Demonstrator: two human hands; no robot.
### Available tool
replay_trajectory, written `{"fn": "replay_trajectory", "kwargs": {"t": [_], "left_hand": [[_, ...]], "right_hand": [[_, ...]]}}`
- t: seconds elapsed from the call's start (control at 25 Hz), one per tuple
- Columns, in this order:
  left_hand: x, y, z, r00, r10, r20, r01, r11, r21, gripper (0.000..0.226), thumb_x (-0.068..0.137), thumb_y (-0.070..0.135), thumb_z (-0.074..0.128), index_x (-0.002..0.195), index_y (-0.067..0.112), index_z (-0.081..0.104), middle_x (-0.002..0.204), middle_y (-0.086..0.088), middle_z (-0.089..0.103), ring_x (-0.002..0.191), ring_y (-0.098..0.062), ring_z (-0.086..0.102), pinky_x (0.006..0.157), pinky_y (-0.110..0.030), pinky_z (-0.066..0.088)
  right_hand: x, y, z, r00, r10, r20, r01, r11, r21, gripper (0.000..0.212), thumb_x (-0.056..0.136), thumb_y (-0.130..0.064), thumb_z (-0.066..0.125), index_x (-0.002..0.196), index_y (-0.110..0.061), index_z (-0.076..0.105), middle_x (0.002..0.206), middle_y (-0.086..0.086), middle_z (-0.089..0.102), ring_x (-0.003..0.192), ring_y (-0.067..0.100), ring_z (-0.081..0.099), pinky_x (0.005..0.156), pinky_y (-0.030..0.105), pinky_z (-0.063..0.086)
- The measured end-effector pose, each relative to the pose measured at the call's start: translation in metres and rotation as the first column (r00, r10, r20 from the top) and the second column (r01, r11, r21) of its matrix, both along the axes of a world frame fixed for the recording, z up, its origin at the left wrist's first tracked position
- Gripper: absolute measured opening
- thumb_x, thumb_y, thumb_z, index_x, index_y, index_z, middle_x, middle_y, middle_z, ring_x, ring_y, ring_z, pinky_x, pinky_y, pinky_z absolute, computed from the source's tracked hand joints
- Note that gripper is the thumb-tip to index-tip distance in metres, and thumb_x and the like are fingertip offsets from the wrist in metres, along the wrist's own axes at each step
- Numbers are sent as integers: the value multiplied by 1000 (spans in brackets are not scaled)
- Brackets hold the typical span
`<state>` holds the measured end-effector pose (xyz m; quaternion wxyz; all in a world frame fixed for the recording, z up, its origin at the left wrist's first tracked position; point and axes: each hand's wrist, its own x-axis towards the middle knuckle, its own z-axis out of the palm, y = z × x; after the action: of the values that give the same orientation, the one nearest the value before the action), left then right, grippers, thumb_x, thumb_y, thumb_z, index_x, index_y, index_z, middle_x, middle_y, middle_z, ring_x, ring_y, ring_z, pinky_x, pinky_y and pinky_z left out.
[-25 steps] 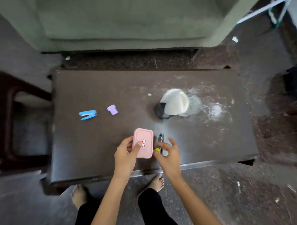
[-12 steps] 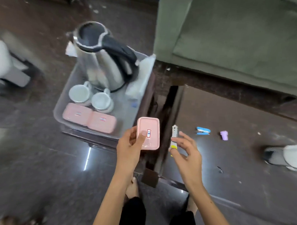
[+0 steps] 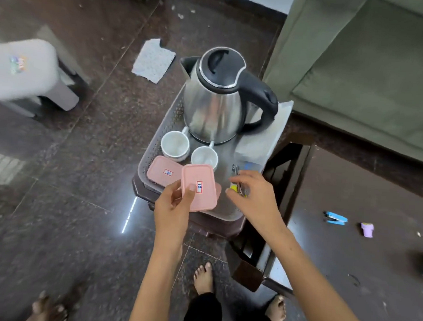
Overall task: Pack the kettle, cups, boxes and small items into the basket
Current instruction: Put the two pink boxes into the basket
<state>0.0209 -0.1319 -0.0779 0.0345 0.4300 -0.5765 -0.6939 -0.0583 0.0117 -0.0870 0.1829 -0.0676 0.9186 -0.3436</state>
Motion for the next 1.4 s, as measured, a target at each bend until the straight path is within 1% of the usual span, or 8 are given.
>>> {"fn": "replay_trajectory", "kwargs": {"t": [0.2, 0.36, 0.48, 0.64, 0.84, 1.04, 1.28, 1.4], "left_hand": [[2, -14, -3, 997, 80, 20, -81, 995, 62, 29, 89, 16, 62, 116, 7, 63, 104, -10, 70, 91, -17, 64, 90, -39, 52], [1, -15, -2, 995, 87, 42, -89, 994, 67, 30, 89, 18, 63, 117, 8, 62, 107, -13, 68, 93, -18, 64, 94, -44, 51], [-3, -10, -2, 991, 122, 45, -126, 988, 94, 32, 88, 18, 63, 118, 9, 60, 106, -12, 67, 96, -21, 64, 95, -47, 50], [-13, 5, 6, 984, 177, 35, -181, 970, 165, 31, 89, 12, 60, 119, 13, 50, 99, -5, 61, 90, -15, 62, 92, -42, 51], [-17, -2, 4, 995, 90, 36, -87, 993, -86, 34, 88, 13, 61, 121, 16, 52, 119, -9, 61, 100, -17, 60, 85, -29, 50], [-6, -24, 1, 976, -125, 179, 218, 557, -801, 45, 83, 9, 61, 127, 14, 56, 129, -9, 51, 114, -34, 44, 93, -46, 43], [-10, -36, -19, 861, -220, 459, 508, 304, -806, 43, 76, 19, 68, 118, 15, 63, 137, -16, 50, 121, -37, 45, 98, -57, 37], [-12, -39, -27, 842, -239, 484, 537, 270, -799, 45, 75, 18, 69, 119, 13, 62, 134, -18, 52, 120, -39, 48, 95, -53, 41]], "right_hand": [[-25, -27, -23, 949, 309, 66, -315, 906, 282, 33, 82, -19, 64, 114, -9, 66, 135, 12, 44, 118, 31, 49, 95, 35, 41], [-21, -28, -27, 959, 281, -20, -256, 898, 357, 30, 91, -23, 57, 114, -6, 64, 137, 14, 40, 123, 33, 42, 97, 39, 41], [-10, -26, -14, 984, 118, -135, -102, 988, 116, 20, 92, -22, 58, 101, -10, 70, 115, 9, 60, 101, 25, 59, 84, 29, 45], [4, -40, 15, 975, -109, 193, 166, 936, -311, 13, 88, -29, 65, 81, -21, 72, 75, -10, 70, 72, 13, 67, 72, 37, 56], [-11, -54, 7, 951, -151, 271, 254, 880, -401, 1, 83, -19, 71, 82, -19, 72, 64, -20, 65, 69, 11, 62, 67, 38, 59], [-32, -85, -5, 987, 96, 128, -52, 948, -313, 11, 77, -22, 74, 86, -15, 75, 81, -4, 73, 73, 14, 66, 75, 40, 55], [-20, -110, -16, 956, 262, -135, -257, 965, 50, 21, 86, -40, 60, 91, -25, 73, 81, 1, 71, 84, 22, 61, 67, 36, 48], [-10, -107, -23, 941, 294, -170, -306, 951, -49, 21, 89, -25, 57, 105, -21, 70, 97, 4, 68, 90, 24, 61, 72, 39, 51]]}}
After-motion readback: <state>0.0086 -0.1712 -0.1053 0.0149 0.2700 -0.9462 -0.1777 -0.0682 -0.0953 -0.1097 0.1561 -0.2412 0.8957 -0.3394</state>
